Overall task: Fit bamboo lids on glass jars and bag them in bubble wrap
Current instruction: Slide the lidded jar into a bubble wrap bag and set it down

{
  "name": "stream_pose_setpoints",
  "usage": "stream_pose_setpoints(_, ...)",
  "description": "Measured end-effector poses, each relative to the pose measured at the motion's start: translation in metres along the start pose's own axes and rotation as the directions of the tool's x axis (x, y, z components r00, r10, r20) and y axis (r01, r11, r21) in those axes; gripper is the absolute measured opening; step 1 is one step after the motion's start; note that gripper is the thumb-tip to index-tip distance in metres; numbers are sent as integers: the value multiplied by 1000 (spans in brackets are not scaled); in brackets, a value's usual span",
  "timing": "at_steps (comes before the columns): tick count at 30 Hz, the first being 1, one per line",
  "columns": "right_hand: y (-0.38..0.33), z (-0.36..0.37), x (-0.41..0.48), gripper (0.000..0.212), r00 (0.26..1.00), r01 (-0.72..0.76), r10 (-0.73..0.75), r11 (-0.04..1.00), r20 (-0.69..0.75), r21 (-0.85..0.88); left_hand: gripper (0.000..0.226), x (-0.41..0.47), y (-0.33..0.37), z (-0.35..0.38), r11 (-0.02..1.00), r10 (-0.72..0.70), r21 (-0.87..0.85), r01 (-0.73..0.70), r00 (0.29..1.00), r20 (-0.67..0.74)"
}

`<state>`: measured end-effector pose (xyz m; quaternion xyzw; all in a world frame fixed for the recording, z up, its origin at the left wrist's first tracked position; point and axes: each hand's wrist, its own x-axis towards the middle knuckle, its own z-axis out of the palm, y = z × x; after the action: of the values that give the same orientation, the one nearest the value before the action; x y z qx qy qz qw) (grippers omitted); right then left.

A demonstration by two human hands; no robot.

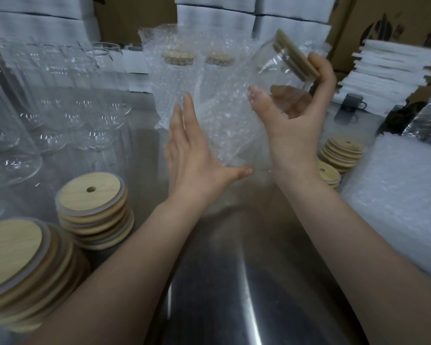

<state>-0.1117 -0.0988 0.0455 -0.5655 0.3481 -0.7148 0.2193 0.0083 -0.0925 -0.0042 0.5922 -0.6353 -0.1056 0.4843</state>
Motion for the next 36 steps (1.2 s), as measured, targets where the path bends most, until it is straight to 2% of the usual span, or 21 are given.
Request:
stream_pose_setpoints(3, -2, 0, 2, 76, 999, -17, 19, 997, -38, 72, 147, 0, -5, 2, 997, -39, 60, 37, 999, 18)
stream_pose_setpoints(5, -3, 1, 1, 76, 999, -12, 16, 996, -42, 87, 138, 0, -6, 3, 998, -16, 66, 17, 1000, -9)
stream_pose_setpoints(9, -5, 3, -2, 75, 1000, 1, -1, 999, 3, 43, 111, 3, -6, 1, 999, 38, 4, -37, 995, -90)
stream_pose_setpoints(12, -7, 3, -5, 74, 999, 47, -47, 999, 18, -6, 101, 4, -5, -1, 998, 32, -57, -39, 992, -119)
stream_pose_setpoints(24, -9, 7, -10, 75, 969, 226, -216, 971, 122, -78, 91, 0, 2, -4, 982, 26, -180, -64, 978, -209)
stream_pose_setpoints(36, -5, 11, -12, 75, 972, 149, -121, 980, 200, -135, 90, -2, 7, -6, 962, 33, -259, -90, 975, -218)
